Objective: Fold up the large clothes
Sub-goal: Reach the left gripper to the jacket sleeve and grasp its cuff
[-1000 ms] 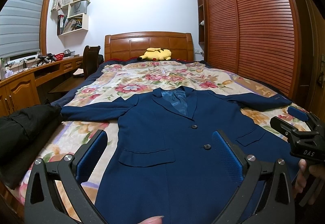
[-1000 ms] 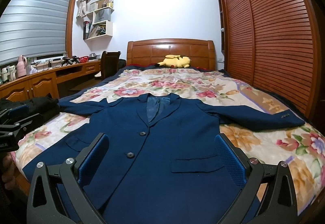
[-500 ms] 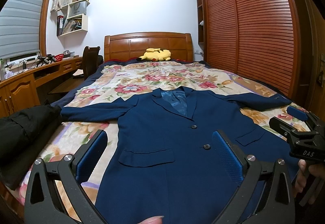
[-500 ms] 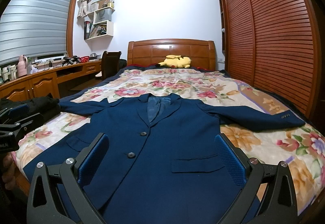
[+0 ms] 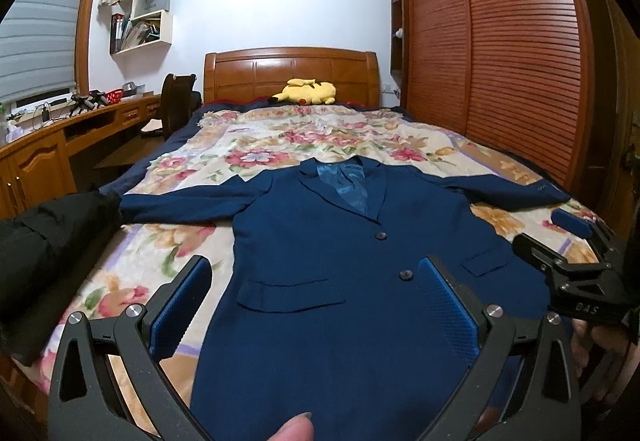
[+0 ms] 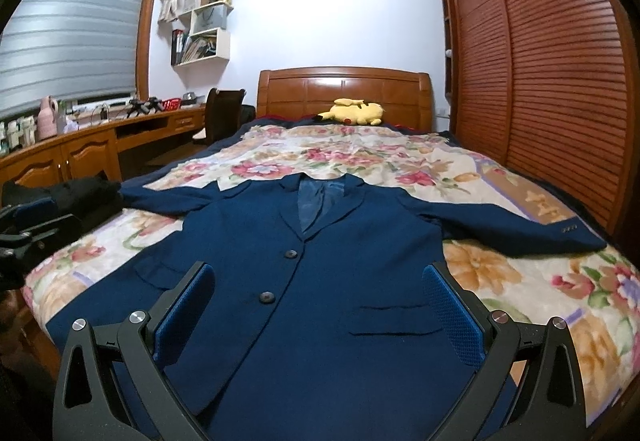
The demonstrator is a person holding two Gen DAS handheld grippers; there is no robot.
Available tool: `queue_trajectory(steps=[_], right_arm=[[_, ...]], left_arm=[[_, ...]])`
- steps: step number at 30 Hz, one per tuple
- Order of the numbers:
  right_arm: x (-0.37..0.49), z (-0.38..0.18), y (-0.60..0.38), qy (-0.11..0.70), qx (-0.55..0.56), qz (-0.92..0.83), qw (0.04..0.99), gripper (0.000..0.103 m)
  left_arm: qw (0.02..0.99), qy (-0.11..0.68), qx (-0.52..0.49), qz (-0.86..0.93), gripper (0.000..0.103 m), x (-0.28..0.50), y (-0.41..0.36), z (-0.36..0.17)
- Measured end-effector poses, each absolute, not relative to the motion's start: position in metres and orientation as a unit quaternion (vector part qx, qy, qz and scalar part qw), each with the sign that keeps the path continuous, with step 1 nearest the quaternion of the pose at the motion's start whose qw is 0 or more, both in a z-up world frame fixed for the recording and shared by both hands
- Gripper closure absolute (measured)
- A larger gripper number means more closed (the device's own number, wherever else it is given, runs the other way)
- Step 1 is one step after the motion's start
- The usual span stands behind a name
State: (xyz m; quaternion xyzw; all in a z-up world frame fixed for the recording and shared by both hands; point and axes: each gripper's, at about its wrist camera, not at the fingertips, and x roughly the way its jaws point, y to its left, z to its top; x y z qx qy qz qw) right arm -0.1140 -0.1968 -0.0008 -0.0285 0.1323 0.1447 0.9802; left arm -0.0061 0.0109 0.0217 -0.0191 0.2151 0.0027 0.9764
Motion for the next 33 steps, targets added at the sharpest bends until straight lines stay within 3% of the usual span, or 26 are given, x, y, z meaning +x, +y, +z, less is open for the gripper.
queue_trajectory(steps=[28,33], right_arm=[[-0.027,0.011,-0.15,0.135,-0.051,0.206,0.968,0.0],[0.003,0.011,-0.136,0.149,-0.057,0.219,0.963,0.0]], left_arm=[[0.969,0.247,-0.004,0.025,0.0,0.059,0.107,0.0],[0.964,0.264,0.002,0.026,0.005,0.089,0.125,-0.003]])
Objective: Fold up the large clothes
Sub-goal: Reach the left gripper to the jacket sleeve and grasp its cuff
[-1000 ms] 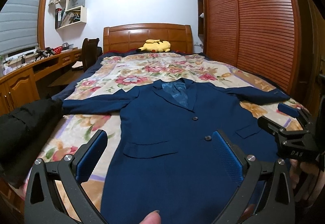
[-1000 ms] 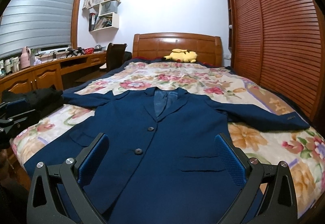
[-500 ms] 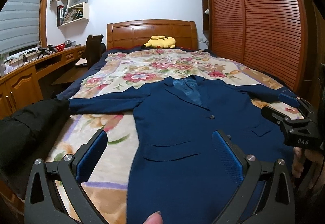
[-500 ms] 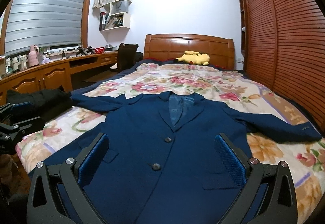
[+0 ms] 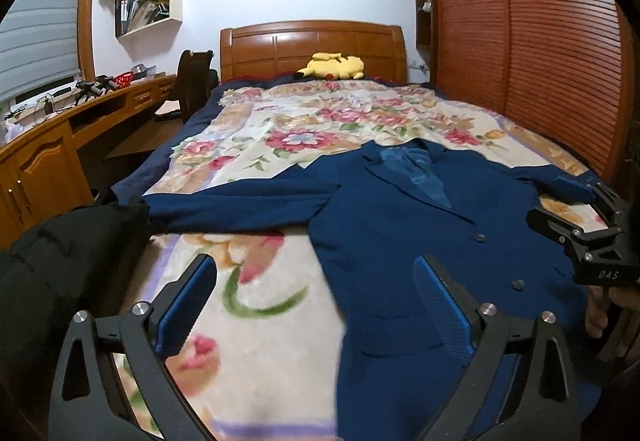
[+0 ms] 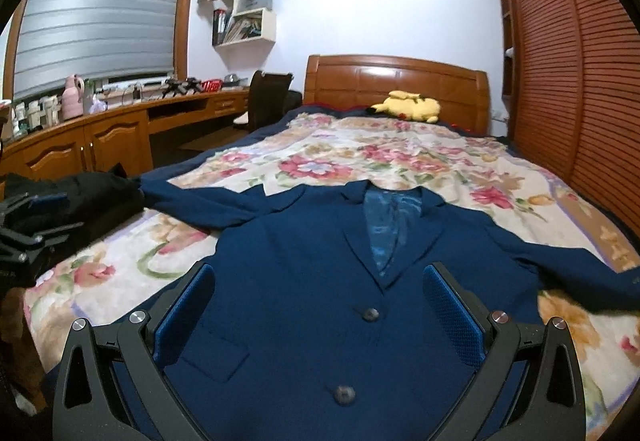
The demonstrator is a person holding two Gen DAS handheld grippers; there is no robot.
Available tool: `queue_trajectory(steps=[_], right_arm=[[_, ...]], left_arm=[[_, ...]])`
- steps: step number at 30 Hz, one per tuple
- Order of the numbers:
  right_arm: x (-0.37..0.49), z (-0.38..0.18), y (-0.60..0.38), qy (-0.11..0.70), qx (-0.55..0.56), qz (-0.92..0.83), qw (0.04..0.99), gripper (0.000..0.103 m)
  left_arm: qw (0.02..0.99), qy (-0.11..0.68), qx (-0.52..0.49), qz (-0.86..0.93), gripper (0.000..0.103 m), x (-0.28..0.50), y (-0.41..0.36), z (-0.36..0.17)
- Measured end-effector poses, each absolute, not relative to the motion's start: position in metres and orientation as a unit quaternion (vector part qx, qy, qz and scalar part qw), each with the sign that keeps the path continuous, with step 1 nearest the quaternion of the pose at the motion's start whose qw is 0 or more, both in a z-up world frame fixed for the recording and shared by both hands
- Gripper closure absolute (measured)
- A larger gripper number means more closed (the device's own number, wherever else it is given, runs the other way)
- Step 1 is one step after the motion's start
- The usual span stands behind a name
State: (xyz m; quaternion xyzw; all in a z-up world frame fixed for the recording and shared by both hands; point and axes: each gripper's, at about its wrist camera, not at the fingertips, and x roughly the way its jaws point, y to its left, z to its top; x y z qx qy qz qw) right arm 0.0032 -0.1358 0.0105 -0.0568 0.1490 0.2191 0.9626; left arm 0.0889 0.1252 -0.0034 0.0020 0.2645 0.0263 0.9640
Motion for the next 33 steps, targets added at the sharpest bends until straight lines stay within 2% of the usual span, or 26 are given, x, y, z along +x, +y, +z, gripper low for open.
queue_trajectory(steps=[5,13,21,33], right_arm=[[0.034,0.01,-0.13,0.17,-0.064,0.232,0.956,0.0],[0.067,0.006,-0.129,0.196,-0.074,0.253,0.944,0.0],[0.092,-0.01,-0.12,0.238,-0.082,0.256,0.933,0.0],[0.092,-0.014,-0.12,0.244,-0.074,0.258,0.932,0.0]], left_arm=[[0.959,0.283,0.005,0.03,0.012,0.121,0.142,-0.011],[0.943,0.328,-0.003,0.05,0.03,0.175,0.17,-0.033],[0.928,0.363,-0.031,0.082,0.031,0.226,0.201,-0.058],[0.904,0.398,-0.066,0.145,0.031,0.287,0.245,-0.08]])
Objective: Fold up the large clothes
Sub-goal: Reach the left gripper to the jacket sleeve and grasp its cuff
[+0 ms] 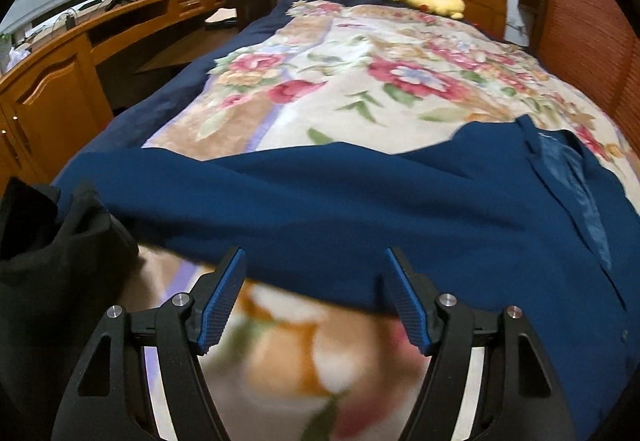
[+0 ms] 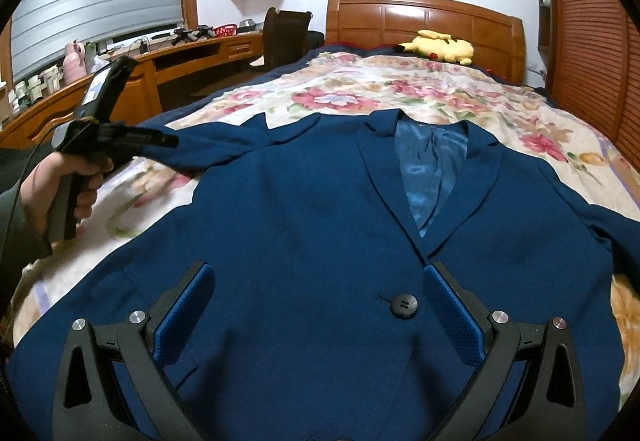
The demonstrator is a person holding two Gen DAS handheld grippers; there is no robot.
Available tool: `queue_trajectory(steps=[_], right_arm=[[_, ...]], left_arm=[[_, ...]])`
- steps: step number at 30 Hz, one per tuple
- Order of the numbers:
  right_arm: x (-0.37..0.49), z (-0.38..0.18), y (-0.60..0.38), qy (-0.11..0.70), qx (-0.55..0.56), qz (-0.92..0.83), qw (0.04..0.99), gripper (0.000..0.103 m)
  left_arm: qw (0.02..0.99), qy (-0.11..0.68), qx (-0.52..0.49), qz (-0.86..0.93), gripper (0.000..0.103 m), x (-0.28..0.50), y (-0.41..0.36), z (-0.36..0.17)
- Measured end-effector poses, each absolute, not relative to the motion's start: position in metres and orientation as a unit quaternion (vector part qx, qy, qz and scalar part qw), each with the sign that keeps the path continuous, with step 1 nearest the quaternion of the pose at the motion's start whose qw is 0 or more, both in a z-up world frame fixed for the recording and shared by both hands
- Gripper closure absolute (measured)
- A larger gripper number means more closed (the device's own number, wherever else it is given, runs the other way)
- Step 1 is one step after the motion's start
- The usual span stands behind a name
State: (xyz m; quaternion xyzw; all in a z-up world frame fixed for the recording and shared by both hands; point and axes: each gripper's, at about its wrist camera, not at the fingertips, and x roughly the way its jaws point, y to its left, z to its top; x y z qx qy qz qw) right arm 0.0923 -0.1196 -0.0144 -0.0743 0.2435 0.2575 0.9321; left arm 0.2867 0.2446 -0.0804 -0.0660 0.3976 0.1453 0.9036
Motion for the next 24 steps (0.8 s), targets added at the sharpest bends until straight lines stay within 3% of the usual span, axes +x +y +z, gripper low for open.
queue_trajectory(steps=[17,20,21,24], right_arm=[[0.095,-0.016,-0.118,0.246,-0.077,0.261,0.93,0.0],[0.095,-0.016,-0.119,0.248,-0.074,0.262,0.93,0.0],[0.095,-0.016,-0.119,0.248,-0.074,0.262,0.93,0.0],[0.095,-0.016,-0.119,0.247,-0.074,0.262,0.93,0.0]], left_arm=[[0.854,0.459,-0.16,0.187,0.027,0.304,0.282,-0.122],[0.856,0.461,-0.161,0.173,0.04,0.303,0.279,-0.12],[0.857,0.461,-0.16,0.167,0.049,0.303,0.278,-0.12],[0.859,0.468,-0.159,0.134,0.099,0.303,0.27,-0.116]])
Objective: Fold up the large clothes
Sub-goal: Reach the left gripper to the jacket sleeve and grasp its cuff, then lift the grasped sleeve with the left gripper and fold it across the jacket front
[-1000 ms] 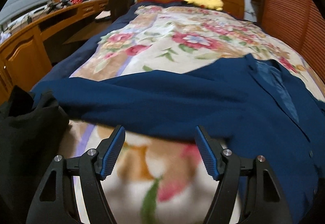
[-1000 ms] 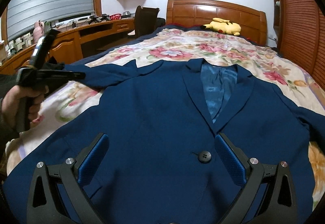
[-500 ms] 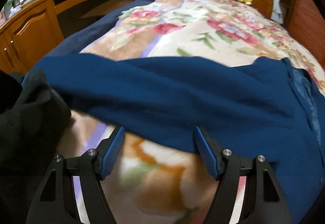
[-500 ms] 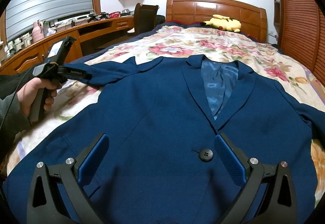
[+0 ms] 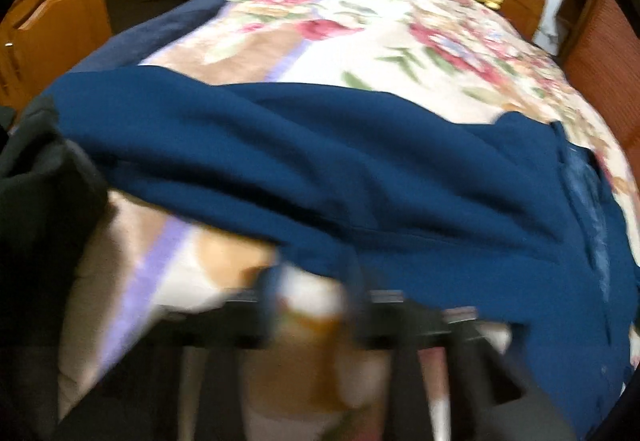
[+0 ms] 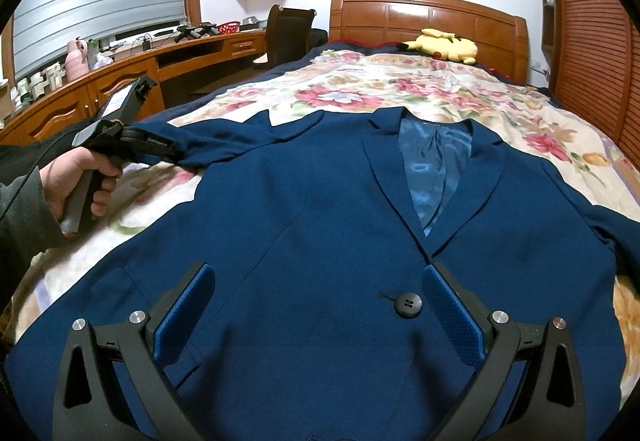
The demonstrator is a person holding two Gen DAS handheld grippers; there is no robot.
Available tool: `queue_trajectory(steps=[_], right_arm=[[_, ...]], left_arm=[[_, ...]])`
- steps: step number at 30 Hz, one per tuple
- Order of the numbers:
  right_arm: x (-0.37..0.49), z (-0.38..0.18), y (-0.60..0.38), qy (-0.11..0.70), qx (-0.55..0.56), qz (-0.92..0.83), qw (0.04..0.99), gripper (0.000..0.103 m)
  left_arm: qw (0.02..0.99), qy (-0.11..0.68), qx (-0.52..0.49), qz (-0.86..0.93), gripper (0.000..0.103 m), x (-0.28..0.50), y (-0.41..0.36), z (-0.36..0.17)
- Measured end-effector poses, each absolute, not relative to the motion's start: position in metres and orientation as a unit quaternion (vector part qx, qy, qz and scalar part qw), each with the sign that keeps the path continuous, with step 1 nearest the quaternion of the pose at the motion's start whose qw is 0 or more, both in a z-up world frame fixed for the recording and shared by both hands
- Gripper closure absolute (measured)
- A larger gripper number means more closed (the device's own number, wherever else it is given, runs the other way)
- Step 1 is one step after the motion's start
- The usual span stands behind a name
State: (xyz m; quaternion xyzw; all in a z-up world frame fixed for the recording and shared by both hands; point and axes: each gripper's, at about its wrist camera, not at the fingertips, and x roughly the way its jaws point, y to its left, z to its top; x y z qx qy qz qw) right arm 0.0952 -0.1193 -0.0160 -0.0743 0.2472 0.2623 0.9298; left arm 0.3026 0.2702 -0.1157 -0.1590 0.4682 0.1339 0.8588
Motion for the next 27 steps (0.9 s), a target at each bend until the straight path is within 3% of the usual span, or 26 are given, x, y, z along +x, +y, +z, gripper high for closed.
queue_trajectory(steps=[3,12,26,27], right_arm=[[0.095,-0.017,-0.119,0.248,-0.074,0.263,0.929,0.0],[0.093,-0.014,-0.123,0.245,-0.067,0.263,0.931,0.0],[0.072,-0.003,-0.165,0.231,-0.059,0.228,0.944,0.0],[0.07,-0.003,-0.165,0.231,-0.058,0.229,0.944,0.0]], left_arm=[[0.867,0.473,-0.079,0.138,0.101,0.303,0.247,-0.108],[0.905,0.404,-0.038,0.125,0.101,0.273,0.208,-0.041],[0.932,0.357,0.054,-0.002,0.101,0.22,0.065,0.033],[0.934,0.352,0.059,-0.006,0.097,0.216,0.059,0.036]])
